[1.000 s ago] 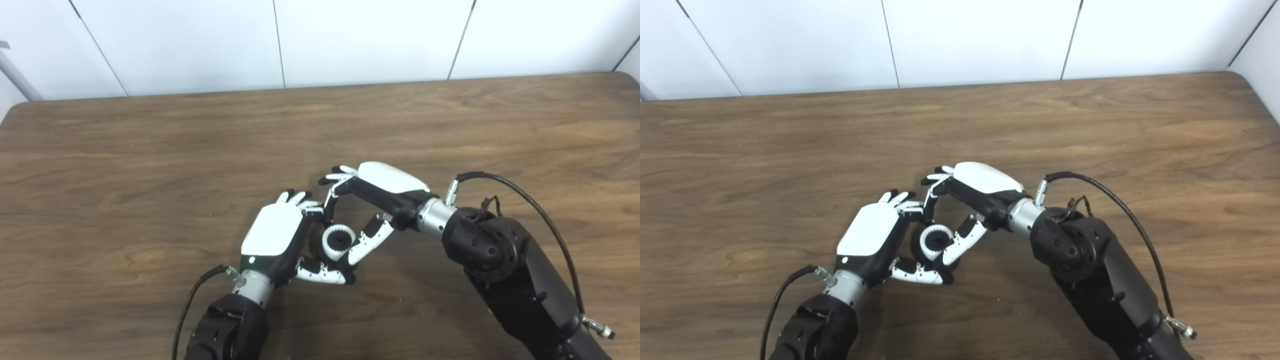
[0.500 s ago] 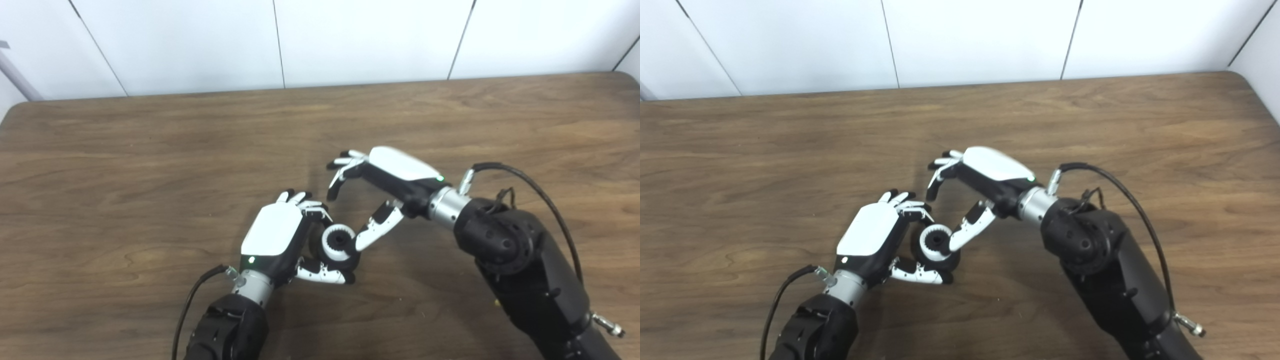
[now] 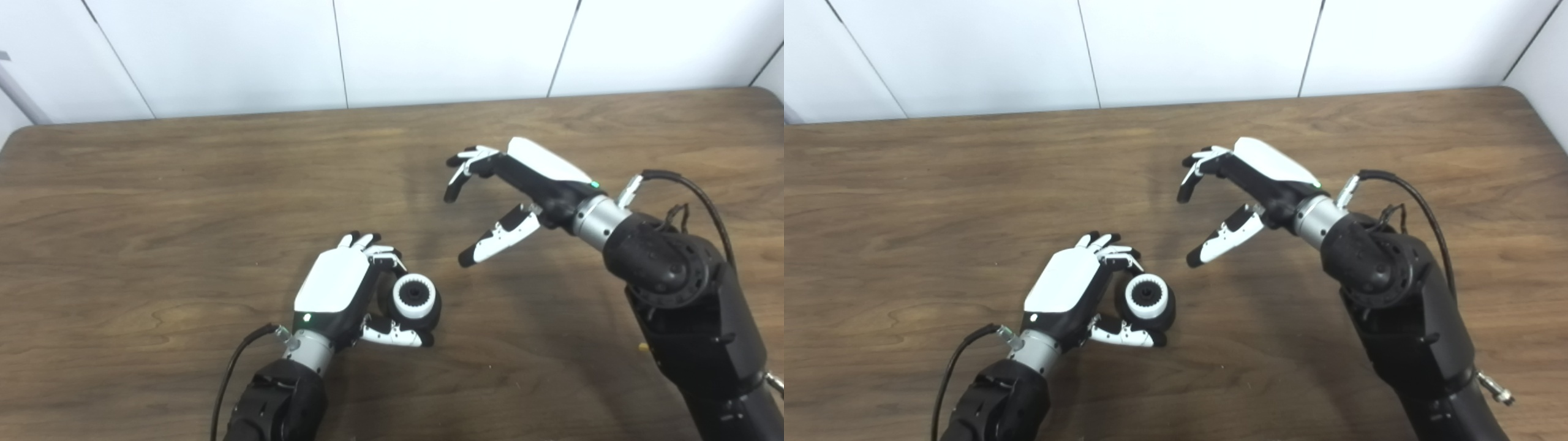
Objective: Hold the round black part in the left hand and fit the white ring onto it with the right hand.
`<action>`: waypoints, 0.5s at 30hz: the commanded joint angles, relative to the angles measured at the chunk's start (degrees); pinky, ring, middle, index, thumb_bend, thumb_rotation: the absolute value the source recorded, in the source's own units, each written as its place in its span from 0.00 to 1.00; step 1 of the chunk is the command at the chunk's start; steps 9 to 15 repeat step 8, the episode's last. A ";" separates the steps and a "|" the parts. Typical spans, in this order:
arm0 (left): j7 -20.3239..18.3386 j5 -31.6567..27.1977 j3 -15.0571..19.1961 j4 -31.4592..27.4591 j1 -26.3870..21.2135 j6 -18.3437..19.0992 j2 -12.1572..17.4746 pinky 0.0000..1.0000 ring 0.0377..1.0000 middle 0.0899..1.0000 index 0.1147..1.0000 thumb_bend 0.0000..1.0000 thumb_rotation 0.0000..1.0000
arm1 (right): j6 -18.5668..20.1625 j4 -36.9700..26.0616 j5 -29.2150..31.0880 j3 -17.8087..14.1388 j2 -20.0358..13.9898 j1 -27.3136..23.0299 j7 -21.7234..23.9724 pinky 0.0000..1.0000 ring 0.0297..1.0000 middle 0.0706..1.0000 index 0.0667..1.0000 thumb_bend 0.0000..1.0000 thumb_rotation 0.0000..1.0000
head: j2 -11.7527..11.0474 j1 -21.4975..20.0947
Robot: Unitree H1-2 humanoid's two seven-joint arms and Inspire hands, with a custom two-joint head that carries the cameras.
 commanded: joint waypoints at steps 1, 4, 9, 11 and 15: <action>0.71 -0.10 0.39 0.68 -0.39 -0.27 0.43 1.00 0.92 0.77 0.42 0.52 0.05 | -0.13 -1.43 0.69 -1.45 -1.19 -2.40 -1.46 0.85 0.95 0.86 0.58 0.97 0.27 | -0.04 0.13; 1.00 -0.25 0.74 0.68 -0.36 -0.43 0.60 1.00 0.92 0.77 0.42 0.52 0.05 | -0.10 -1.16 0.82 -2.50 -1.60 -2.42 -2.20 0.86 0.94 0.85 0.58 0.96 0.27 | -0.02 0.10; 1.33 -0.65 1.16 0.72 -0.34 -0.60 0.97 1.00 0.91 0.76 0.42 0.52 0.05 | -0.27 -0.52 0.99 -3.49 -2.24 -2.14 -2.82 0.86 0.92 0.84 0.57 0.95 0.27 | -0.01 0.19; 1.33 -0.65 1.16 0.72 -0.34 -0.60 0.97 1.00 0.91 0.76 0.42 0.52 0.05 | -0.27 -0.52 0.99 -3.49 -2.24 -2.14 -2.82 0.86 0.92 0.84 0.57 0.95 0.27 | -0.01 0.19; 1.33 -0.65 1.16 0.72 -0.34 -0.60 0.97 1.00 0.91 0.76 0.42 0.52 0.05 | -0.27 -0.52 0.99 -3.49 -2.24 -2.14 -2.82 0.86 0.92 0.84 0.57 0.95 0.27 | -0.01 0.19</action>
